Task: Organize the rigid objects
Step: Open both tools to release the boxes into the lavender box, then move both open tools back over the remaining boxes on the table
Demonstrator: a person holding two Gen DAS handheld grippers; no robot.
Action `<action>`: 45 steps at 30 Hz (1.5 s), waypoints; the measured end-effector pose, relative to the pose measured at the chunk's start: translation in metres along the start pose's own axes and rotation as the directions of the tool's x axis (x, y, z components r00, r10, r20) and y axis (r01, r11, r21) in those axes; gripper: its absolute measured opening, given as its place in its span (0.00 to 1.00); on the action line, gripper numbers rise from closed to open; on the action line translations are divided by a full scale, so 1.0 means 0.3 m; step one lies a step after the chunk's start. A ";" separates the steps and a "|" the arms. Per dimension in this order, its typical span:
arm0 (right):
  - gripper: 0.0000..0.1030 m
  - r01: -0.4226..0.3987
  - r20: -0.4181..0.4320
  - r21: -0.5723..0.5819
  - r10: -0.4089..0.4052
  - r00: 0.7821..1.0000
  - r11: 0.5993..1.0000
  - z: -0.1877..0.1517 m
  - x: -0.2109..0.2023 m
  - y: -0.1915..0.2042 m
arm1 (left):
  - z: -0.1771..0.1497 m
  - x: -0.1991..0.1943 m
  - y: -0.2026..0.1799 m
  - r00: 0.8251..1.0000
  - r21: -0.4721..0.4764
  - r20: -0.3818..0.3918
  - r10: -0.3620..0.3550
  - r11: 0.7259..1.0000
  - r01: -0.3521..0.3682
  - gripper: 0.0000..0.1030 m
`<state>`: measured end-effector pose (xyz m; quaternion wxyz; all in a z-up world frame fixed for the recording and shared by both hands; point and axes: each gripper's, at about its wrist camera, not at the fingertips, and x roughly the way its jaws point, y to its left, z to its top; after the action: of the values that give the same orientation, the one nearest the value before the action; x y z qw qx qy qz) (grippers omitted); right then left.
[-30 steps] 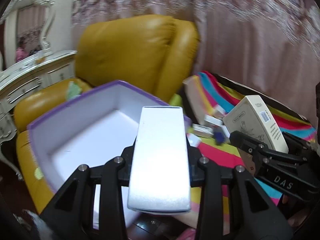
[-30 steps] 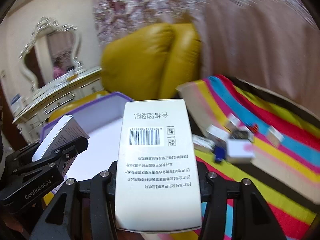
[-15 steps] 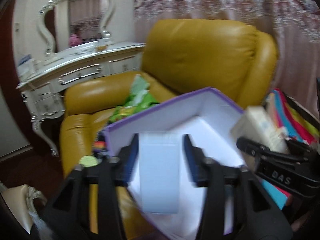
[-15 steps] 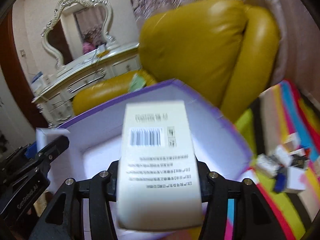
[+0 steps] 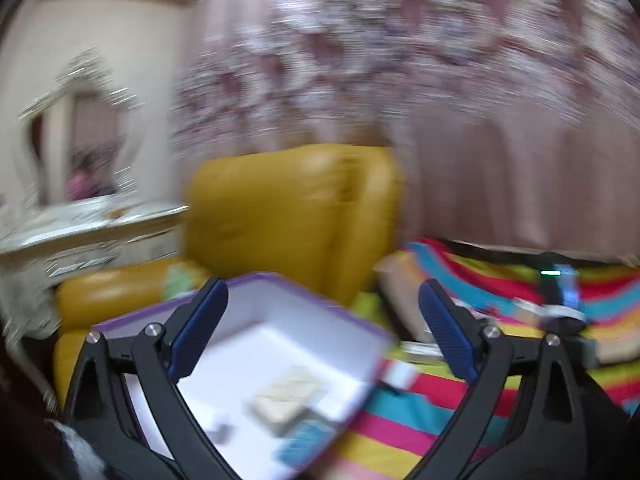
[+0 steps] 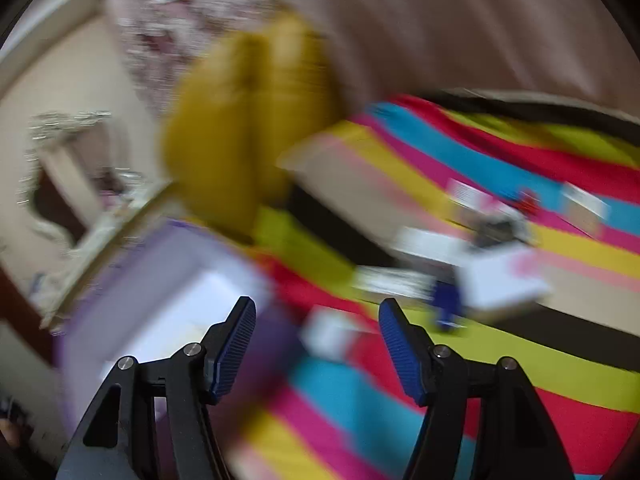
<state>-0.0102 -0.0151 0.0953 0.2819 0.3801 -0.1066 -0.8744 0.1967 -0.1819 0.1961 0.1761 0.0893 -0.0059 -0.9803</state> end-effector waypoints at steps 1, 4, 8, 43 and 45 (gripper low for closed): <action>0.63 0.026 -0.030 0.011 -0.025 0.999 1.000 -0.012 0.018 -0.052 | -0.022 0.008 -0.058 0.999 0.031 -0.015 -0.050 0.998 0.050 0.95; 0.62 0.064 -0.117 0.007 -0.063 0.991 0.998 -0.074 0.099 -0.164 | -0.120 0.083 -0.192 0.974 0.084 -0.137 -0.181 0.978 0.193 0.95; 0.57 0.073 -0.207 -0.014 -0.074 0.975 0.997 -0.115 0.237 -0.200 | -0.258 0.236 -0.256 0.892 0.036 -0.382 -0.241 0.961 0.275 0.95; 0.00 0.343 -0.114 0.024 -0.338 0.934 0.939 -0.204 -0.014 -0.540 | -0.477 0.733 -0.530 0.904 0.522 -0.408 0.130 0.845 0.115 0.96; 0.01 0.346 -0.113 0.030 -0.340 0.933 0.938 -0.219 -0.039 -0.544 | -0.509 0.766 -0.559 0.899 0.590 -0.404 0.167 0.799 0.117 0.96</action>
<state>-0.0234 0.1271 -0.0082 0.1208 0.4457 -0.0452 -0.8858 -0.0459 -0.1013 -0.0012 0.1485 0.3576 -0.2779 -0.8791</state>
